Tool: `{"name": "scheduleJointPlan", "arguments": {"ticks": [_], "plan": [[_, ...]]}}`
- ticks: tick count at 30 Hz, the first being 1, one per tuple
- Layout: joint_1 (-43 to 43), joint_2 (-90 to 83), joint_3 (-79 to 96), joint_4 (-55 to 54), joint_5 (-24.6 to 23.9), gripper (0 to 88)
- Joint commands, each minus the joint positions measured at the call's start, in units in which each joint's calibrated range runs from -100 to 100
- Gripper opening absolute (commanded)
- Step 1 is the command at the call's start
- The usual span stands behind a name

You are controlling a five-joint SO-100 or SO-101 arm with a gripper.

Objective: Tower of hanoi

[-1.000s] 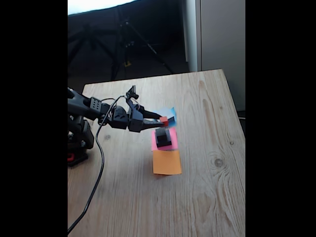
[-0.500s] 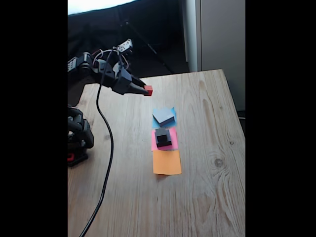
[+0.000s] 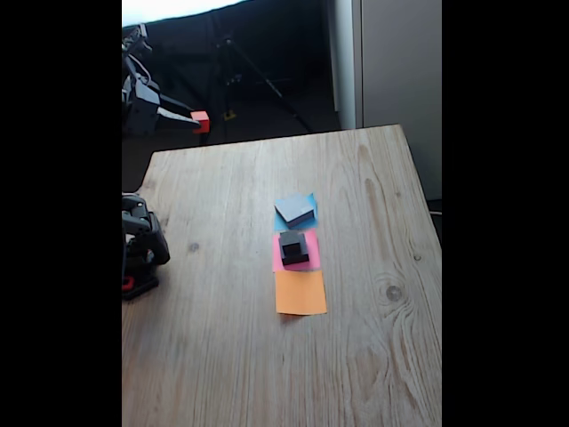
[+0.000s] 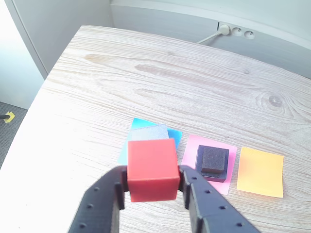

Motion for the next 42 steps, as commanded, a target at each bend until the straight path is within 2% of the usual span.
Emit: {"name": "scheduleJointPlan", "arguments": {"ticks": [1, 9, 16, 19, 25, 32, 42], "plan": [[-0.9, -0.6, 2.4, -1.7, -0.6, 0.2], [0.6, -3.3, 30.2, -23.9, 0.0, 0.2], [0.5, -3.8, 52.2, -42.8, 4.2, 0.2], [0.5, -2.3, 61.0, -54.3, 5.2, 0.2], [0.0, 2.4, 76.6, -79.5, 10.6, 0.2], [-1.4, 10.6, 87.6, -103.4, 14.6, 0.2], [-1.9, 28.7, 90.8, -128.3, 14.6, 0.2]]}}
